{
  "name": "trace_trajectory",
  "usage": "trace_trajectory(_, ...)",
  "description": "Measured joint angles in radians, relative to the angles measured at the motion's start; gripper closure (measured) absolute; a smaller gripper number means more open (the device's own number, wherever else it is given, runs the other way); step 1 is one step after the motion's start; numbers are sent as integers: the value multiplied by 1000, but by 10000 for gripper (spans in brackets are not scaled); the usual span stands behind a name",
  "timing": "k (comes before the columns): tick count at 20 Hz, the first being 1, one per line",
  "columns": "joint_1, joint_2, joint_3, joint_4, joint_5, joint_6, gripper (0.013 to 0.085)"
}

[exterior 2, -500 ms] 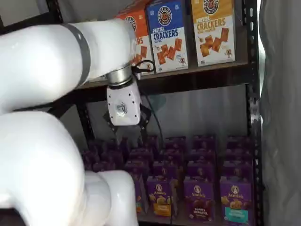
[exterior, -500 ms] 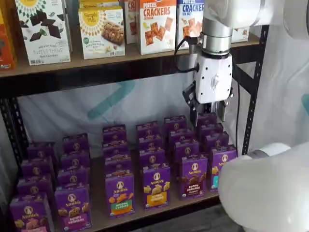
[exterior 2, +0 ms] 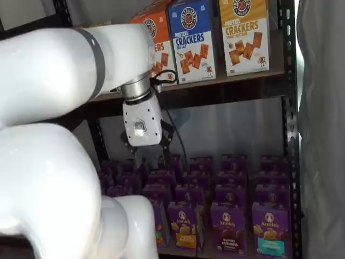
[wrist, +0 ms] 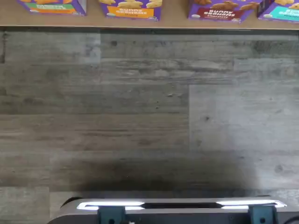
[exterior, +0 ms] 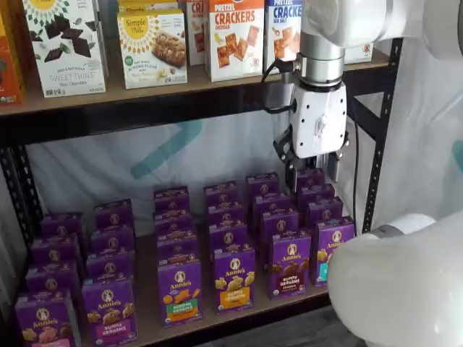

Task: Pick up the purple box with a brown patch in the center, on the bottom shelf, the fifth box from the left

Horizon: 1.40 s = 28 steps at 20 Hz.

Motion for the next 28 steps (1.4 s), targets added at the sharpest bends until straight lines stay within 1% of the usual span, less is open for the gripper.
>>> trace_trajectory(7, -7, 29, 59, -5, -100, -3, 130)
trace_trajectory(10, -13, 49, 92, -11, -158, -6, 130)
trace_trajectory(16, -35, 122, 147, -12, -276, -23, 130)
trace_trajectory(20, -46, 190, 181, -31, -378, -22, 130)
trace_trajectory(23, -60, 247, 208, -33, -476, -31, 130)
trace_trajectory(26, -73, 323, 222, -44, -571, -34, 130)
trace_trajectory(28, -83, 380, 225, -40, -629, -45, 130)
